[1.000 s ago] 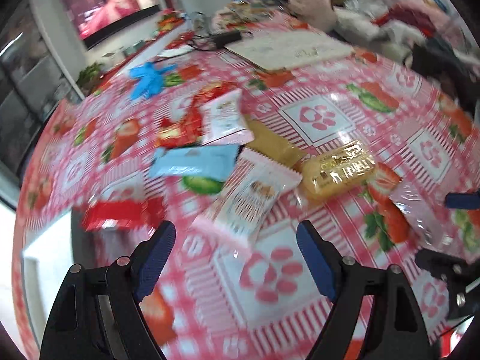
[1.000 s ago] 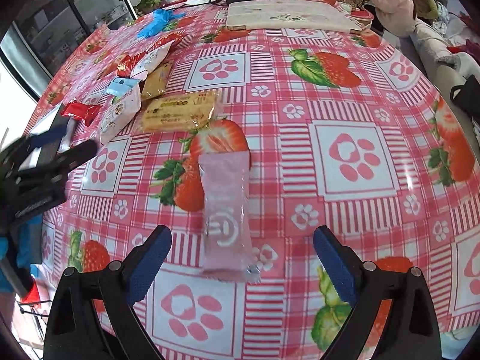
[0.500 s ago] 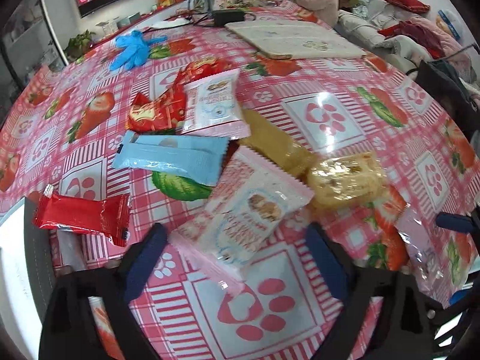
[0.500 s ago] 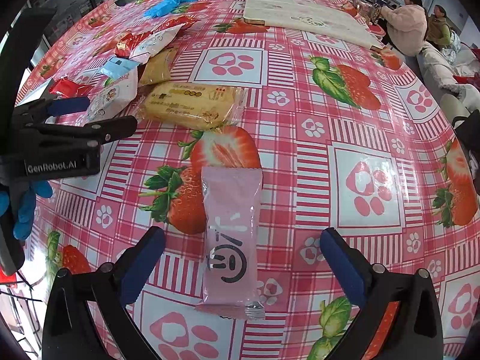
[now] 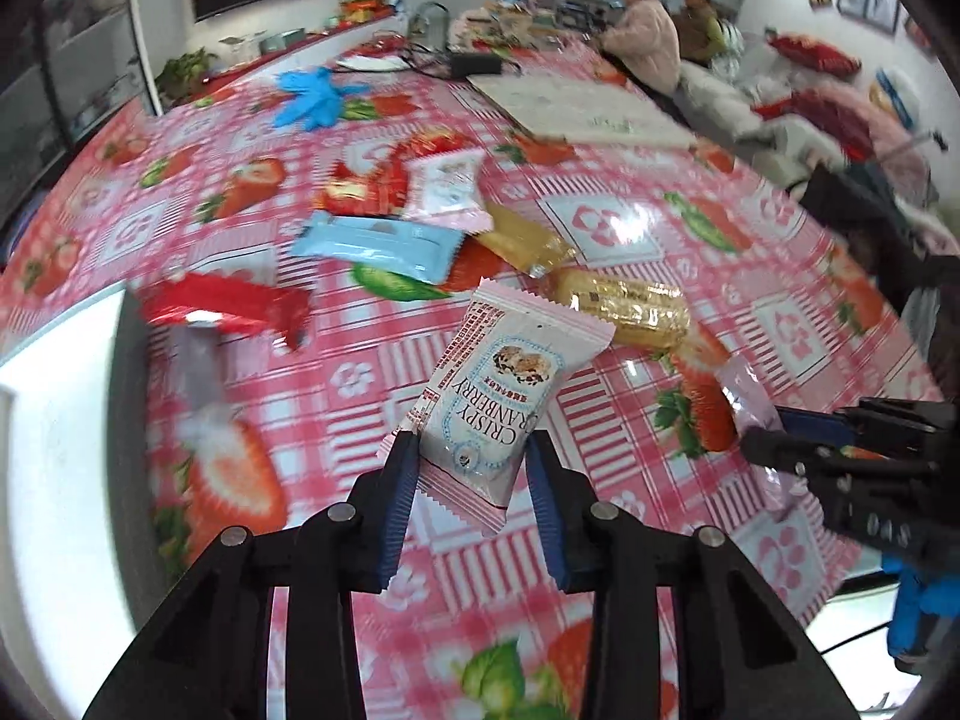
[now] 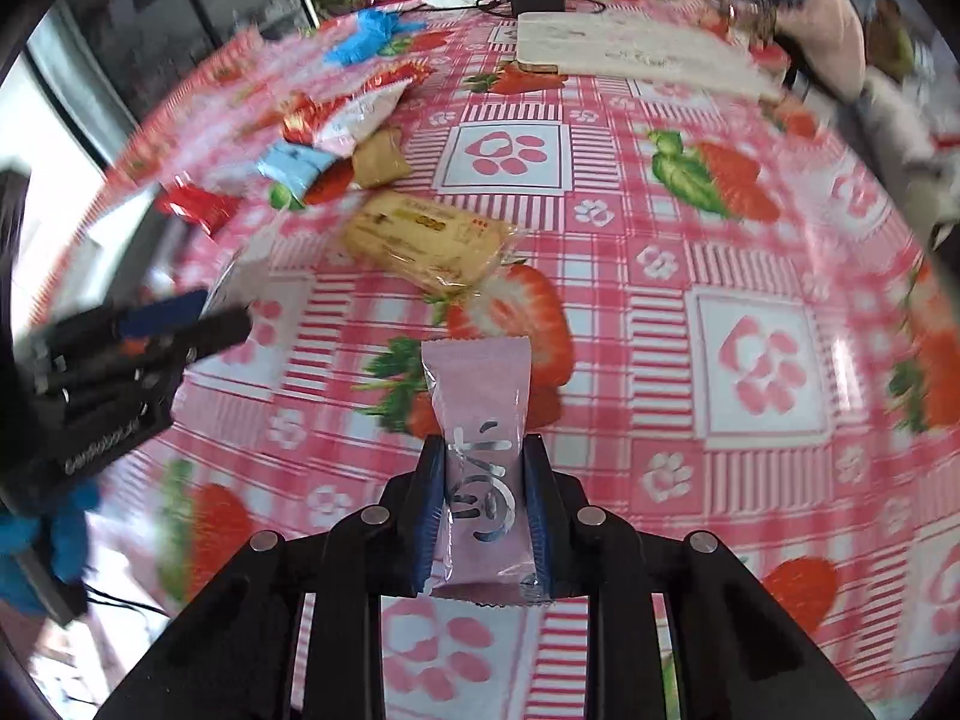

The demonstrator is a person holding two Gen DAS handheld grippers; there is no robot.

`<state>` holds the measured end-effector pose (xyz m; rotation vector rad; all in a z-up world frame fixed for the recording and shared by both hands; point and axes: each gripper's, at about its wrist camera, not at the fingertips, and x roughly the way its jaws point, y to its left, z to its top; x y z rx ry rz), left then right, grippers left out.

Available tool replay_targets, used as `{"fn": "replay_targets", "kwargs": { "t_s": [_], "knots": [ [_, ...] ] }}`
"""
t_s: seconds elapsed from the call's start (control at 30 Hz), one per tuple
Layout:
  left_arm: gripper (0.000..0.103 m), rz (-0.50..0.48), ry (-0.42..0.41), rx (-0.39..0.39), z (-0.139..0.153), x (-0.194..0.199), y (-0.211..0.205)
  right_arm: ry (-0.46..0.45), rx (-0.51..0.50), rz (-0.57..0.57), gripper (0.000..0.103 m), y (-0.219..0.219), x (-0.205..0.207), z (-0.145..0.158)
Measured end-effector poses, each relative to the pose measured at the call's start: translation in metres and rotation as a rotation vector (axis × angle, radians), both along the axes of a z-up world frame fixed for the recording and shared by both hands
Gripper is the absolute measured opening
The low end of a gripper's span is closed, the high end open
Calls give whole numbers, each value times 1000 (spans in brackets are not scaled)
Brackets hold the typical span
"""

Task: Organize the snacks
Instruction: 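Grasp the pink packet with the right gripper while the left gripper grasps the white cranberry packet, then carry both held packets over the white tray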

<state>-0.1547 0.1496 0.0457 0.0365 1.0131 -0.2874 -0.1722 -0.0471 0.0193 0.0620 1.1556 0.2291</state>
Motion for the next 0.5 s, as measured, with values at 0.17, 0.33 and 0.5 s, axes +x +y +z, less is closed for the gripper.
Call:
{"fn": "replay_targets", "kwargs": {
  "t_s": [0.17, 0.33, 0.5],
  "knots": [
    [40, 59, -34, -53, 22, -17, 27, -14, 102, -14, 27, -5, -1, 17],
    [40, 99, -72, -79, 39, -31, 50, -34, 133, -13, 27, -2, -1, 32],
    [40, 128, -87, -81, 47, -40, 68, -47, 140, 1, 27, 6, 0, 43]
  ]
}}
